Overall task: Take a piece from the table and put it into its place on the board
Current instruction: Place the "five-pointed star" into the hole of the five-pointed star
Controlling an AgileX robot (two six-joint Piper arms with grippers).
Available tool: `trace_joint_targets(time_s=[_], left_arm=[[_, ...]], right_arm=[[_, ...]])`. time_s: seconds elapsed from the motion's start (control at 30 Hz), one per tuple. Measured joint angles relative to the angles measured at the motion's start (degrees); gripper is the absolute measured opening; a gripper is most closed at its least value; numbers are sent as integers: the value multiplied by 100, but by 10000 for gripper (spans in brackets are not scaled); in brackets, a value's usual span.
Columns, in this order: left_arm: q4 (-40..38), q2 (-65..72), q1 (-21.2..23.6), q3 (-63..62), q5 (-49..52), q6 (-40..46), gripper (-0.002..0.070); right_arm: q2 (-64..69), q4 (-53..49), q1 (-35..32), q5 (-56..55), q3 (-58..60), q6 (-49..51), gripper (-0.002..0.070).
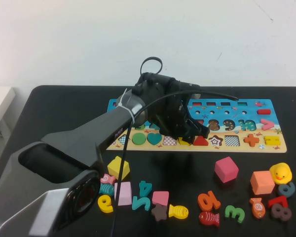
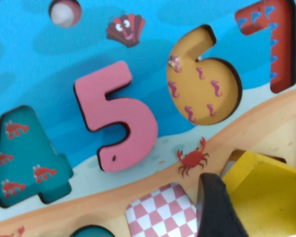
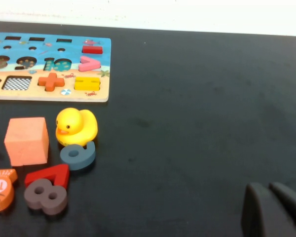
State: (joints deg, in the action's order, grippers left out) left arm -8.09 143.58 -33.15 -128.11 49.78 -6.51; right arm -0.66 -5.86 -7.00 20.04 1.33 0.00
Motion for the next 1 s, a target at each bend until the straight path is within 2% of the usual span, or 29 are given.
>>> trace_joint_targets(time_s=[0.7, 0.8, 0.9, 1.0], left_arm=[[-27, 0, -22, -4, 61, 188, 316], [-3, 0, -22, -4, 61, 188, 355], [-3, 0, -22, -4, 73, 188, 463], [-3, 0, -22, -4, 73, 188, 501]], right_arm=[[0, 0, 0, 0, 0, 0, 19], [0, 0, 0, 0, 0, 0, 18], [0, 0, 0, 0, 0, 0, 19], [0, 0, 0, 0, 0, 0, 19]])
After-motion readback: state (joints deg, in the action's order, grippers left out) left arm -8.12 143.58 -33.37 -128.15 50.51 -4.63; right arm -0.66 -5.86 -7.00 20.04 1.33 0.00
